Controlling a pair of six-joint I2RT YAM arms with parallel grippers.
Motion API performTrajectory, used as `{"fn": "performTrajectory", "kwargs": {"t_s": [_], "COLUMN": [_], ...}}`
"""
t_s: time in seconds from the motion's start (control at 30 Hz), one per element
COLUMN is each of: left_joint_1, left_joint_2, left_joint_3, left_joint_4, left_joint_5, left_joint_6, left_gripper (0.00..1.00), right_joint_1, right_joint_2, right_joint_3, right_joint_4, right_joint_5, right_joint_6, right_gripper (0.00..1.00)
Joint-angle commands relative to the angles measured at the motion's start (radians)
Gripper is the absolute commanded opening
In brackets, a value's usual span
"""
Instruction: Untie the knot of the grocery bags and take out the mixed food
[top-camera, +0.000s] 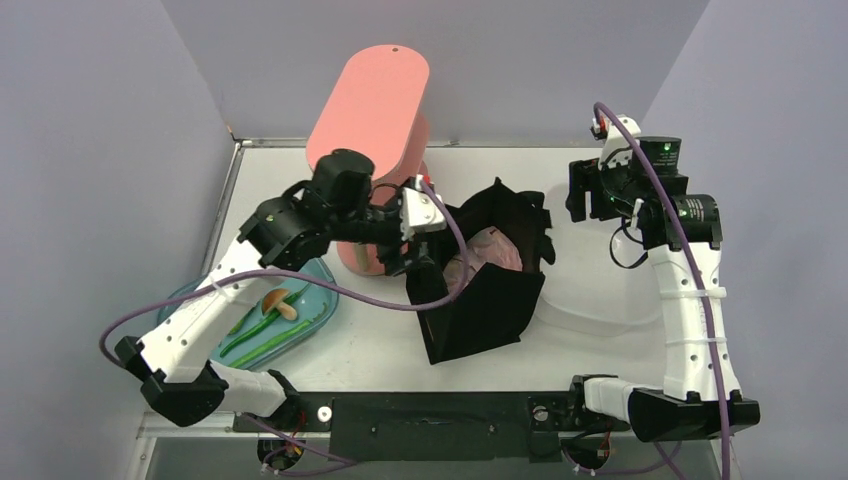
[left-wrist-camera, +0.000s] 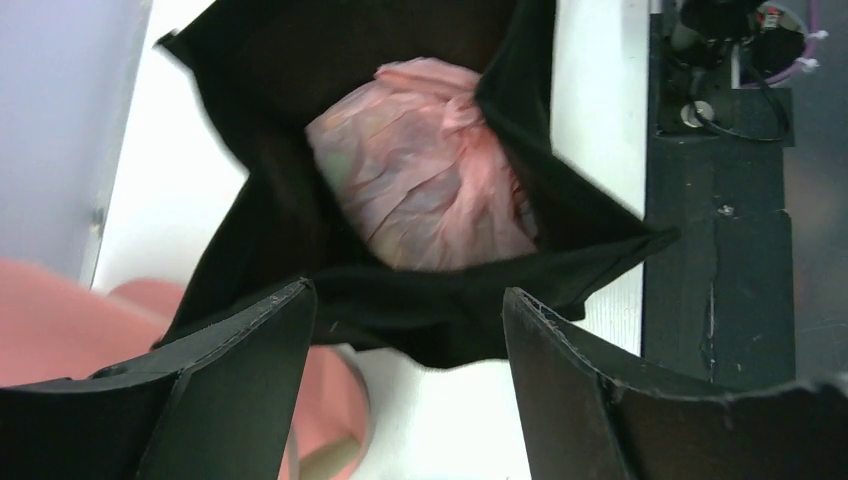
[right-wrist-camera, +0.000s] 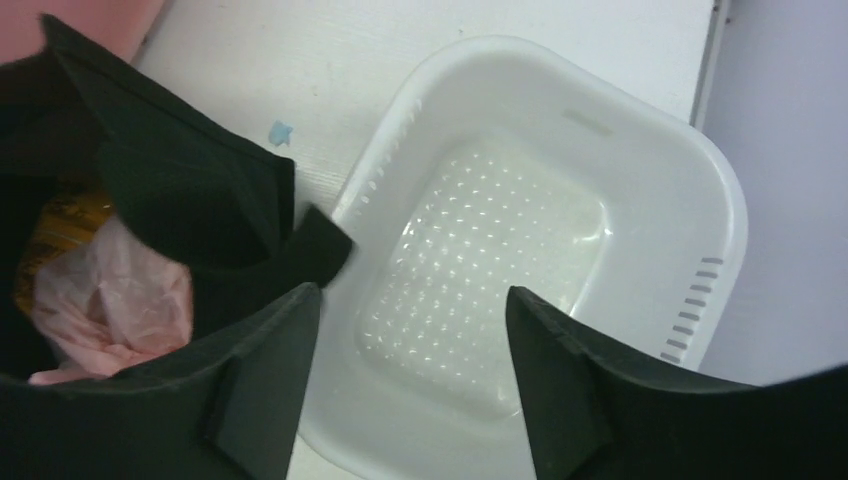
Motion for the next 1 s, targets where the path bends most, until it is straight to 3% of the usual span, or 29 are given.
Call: {"fn": "performTrajectory", "kwargs": {"t_s": [0.0, 0.07, 0.17, 0.3, 0.43, 0.5, 0.7, 0.87, 0.97], "left_joint_1": [-0.097, -0.12, -0.176, -0.274, -0.341, -0.369, -0.399, -0.406, -0.411], "left_joint_2": [0.044, 0.067, 0.087, 0.063, -0.039, -0.085, -0.113, -0.139, -0.172], "left_joint_3": [0.044, 0.04, 0.008, -0.088, -0.232, -0.308, -0.321, -0.345, -0.389], "left_joint_4": [0.115, 0.16, 0.202, 0.155, 0.121, 0.138, 0.123, 0.043, 0.037], "left_joint_5": [-0.024, -0.01, -0.037, -0.088, -0.046, -0.061, -0.081, -0.061, -0.058], "left_joint_6": [0.01, -0.031, -0.033, 0.112, 0.259, 0.284, 0.324, 0.401, 0.43], "left_gripper": [0.67, 0.66, 0.63, 0.58, 0.54, 0.53, 0.51, 0.48, 0.48], "right_joint_1": [-0.001, 0.006, 0.031, 0.181, 0.276, 0.322, 0.505, 0.599, 0.603], "right_joint_2": [-0.011, -0.016, -0.026, -0.034, -0.021, -0.015, -0.033, -0.097, -0.153], "right_joint_3": [0.114, 0.146, 0.149, 0.12, 0.074, 0.046, -0.107, -0.291, -0.393], "right_joint_4": [0.013, 0.009, 0.008, 0.009, 0.009, 0.006, -0.073, -0.133, -0.145], "right_joint_5": [-0.15, -0.195, -0.258, -0.263, -0.315, -0.317, -0.261, -0.159, -0.127], "right_joint_6": [-0.01, -0.017, -0.029, -0.073, -0.13, -0.199, -0.388, -0.544, -0.639], "right_gripper": [0.73, 0.83, 0.87, 0.81, 0.66, 0.62, 0.51, 0.5, 0.63]}}
